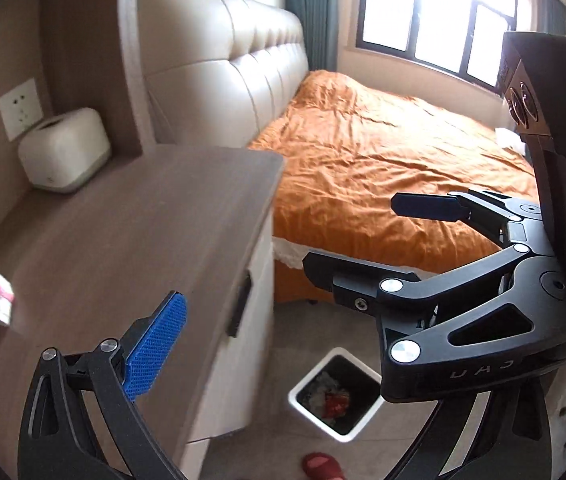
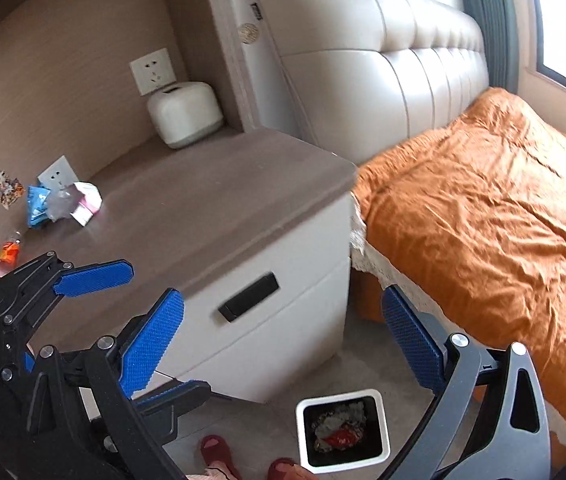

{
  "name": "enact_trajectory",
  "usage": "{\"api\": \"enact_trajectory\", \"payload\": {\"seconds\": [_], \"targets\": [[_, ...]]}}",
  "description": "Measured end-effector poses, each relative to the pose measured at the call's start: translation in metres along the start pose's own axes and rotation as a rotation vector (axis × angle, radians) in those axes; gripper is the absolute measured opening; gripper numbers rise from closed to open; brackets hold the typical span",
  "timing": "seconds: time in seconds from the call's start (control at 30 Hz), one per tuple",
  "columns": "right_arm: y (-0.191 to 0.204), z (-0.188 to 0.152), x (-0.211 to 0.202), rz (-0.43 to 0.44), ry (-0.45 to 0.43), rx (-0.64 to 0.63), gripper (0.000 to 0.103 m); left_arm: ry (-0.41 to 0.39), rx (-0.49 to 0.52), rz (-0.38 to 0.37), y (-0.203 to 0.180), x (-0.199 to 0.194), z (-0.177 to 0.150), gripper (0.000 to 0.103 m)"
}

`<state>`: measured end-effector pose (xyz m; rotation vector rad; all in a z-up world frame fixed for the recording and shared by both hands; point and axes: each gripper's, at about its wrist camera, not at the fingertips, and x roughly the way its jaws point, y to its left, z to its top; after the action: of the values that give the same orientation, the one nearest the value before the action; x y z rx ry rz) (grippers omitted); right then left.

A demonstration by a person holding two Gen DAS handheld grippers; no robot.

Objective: Collect trash
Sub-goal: 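Return both open tools to the desk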

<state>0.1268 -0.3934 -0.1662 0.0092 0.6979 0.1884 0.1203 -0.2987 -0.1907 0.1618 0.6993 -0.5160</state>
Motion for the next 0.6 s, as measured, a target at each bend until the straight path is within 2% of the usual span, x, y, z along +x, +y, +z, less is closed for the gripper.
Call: {"api": "enact_trajectory", "payload": {"seconds": [0.17, 0.4, 0.5, 0.6], "targets": [[0.053, 0.031, 0.008, 0.121, -0.049, -0.074, 0.098, -0.05, -0.049, 0.116, 0.055, -0.038, 0.004, 0.098], [0.137, 0.063, 0.035, 0.248, -0.029, -0.174, 0.098, -0.1, -0.11, 0.267, 0.132, -0.077, 0.0, 0.098], [0.169, 0.073, 0.05, 0.281, -0.017, -0.194, 0.098, -0.109, -0.125, 0.317, 0.163, -0.086, -0.005, 0.098], [0.2, 0.081, 0.065, 0.26, -0.027, -0.22, 0.098, -0.104, -0.123, 0.358, 0.191, -0.088, -0.013, 0.098]]}}
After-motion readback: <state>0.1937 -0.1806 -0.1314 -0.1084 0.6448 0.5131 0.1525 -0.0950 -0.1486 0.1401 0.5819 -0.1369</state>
